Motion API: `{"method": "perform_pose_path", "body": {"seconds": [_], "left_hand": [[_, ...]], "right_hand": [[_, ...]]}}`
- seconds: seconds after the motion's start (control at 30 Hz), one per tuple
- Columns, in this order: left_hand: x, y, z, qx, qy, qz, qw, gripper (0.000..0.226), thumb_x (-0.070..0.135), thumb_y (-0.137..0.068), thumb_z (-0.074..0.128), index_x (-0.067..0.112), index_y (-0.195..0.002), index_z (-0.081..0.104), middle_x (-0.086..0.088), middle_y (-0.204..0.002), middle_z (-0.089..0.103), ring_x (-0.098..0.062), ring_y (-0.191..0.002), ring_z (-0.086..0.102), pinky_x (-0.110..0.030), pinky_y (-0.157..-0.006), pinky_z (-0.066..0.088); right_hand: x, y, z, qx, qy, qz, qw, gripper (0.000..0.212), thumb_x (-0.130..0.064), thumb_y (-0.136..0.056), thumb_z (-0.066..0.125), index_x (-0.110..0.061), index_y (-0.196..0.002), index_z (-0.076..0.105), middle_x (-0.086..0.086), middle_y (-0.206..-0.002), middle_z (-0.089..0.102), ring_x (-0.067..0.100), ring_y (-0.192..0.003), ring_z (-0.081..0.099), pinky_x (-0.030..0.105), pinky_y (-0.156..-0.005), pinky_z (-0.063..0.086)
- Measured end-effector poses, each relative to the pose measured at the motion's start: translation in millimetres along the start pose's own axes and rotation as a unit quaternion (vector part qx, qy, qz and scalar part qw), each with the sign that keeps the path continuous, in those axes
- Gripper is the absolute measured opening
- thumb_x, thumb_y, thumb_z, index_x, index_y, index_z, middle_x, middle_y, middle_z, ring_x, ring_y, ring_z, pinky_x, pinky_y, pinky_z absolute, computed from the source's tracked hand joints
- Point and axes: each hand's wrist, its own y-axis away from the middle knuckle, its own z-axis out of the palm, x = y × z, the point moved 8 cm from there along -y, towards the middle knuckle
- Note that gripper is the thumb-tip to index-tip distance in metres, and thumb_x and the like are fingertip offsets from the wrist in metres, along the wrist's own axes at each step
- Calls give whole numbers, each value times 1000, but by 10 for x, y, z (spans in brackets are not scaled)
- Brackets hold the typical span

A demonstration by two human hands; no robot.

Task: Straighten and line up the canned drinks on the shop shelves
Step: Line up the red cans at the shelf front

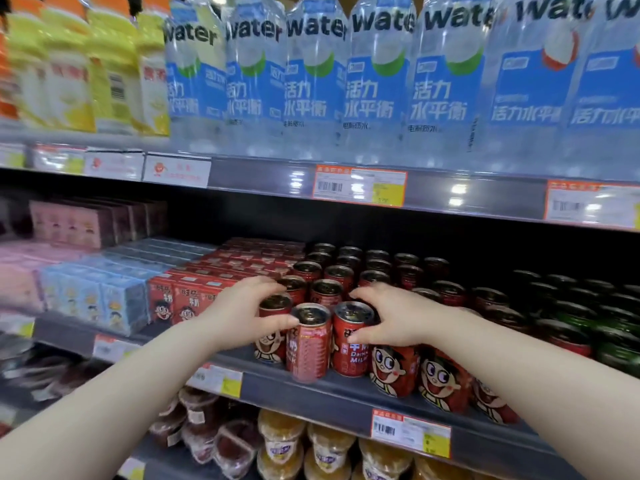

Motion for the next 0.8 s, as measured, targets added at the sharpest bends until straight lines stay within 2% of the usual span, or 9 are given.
{"method": "perform_pose_path", "body": {"seconds": [0.07, 0.13, 0.23, 0.43, 0.67, 0.8], "left_hand": [[33, 41, 103, -44, -29, 4, 999, 118, 95, -41, 34, 33, -142, 32, 5, -154, 23, -18, -143, 15, -41, -117, 19], [109, 52, 200, -69, -66, 17, 995, 112, 86, -50, 48, 36, -146, 20, 8, -157, 9, -18, -145, -4, -47, -117, 5], [221, 24, 320, -86, -111, 39, 989, 100, 70, -68, 59, 35, -148, 9, 9, -158, 1, -21, -144, -14, -51, -115, -5], [258, -36, 406, -68, -124, 59, 988, 85, 61, -77, 59, 37, -146, 15, 9, -156, 16, -18, -145, 2, -48, -115, -4], [198, -39, 395, -59, -86, 71, 992, 82, 59, -75, 62, 45, -143, 19, 13, -153, 21, -14, -144, 5, -44, -115, -3], [220, -51, 401, -52, -106, 66, 991, 83, 61, -76, 60, 43, -144, 17, 13, -153, 21, -15, -144, 6, -44, -115, -1]], "right_hand": [[-6, -76, 102, -22, 3, 29, 999, 90, -56, -74, 67, -26, -146, 23, 2, -148, 34, 22, -133, 38, 35, -107, 38], [-13, -99, 162, -22, 12, 48, 999, 89, -52, -74, 69, -27, -146, 23, 1, -147, 35, 23, -130, 41, 36, -104, 41], [-16, -107, 160, -6, 24, 62, 998, 87, -49, -74, 71, -24, -144, 26, 2, -144, 38, 23, -127, 44, 36, -101, 43], [-13, -130, 144, -11, 45, 78, 996, 84, -49, -75, 70, -22, -143, 28, 1, -143, 39, 22, -127, 44, 36, -100, 44], [-10, -258, 145, -9, 56, 99, 993, 80, -43, -73, 74, -18, -138, 36, 5, -138, 47, 25, -122, 49, 37, -96, 47], [-24, -219, 114, -54, 7, 75, 996, 82, -36, -71, 78, -18, -138, 34, 2, -138, 46, 22, -122, 47, 31, -95, 45]]}}
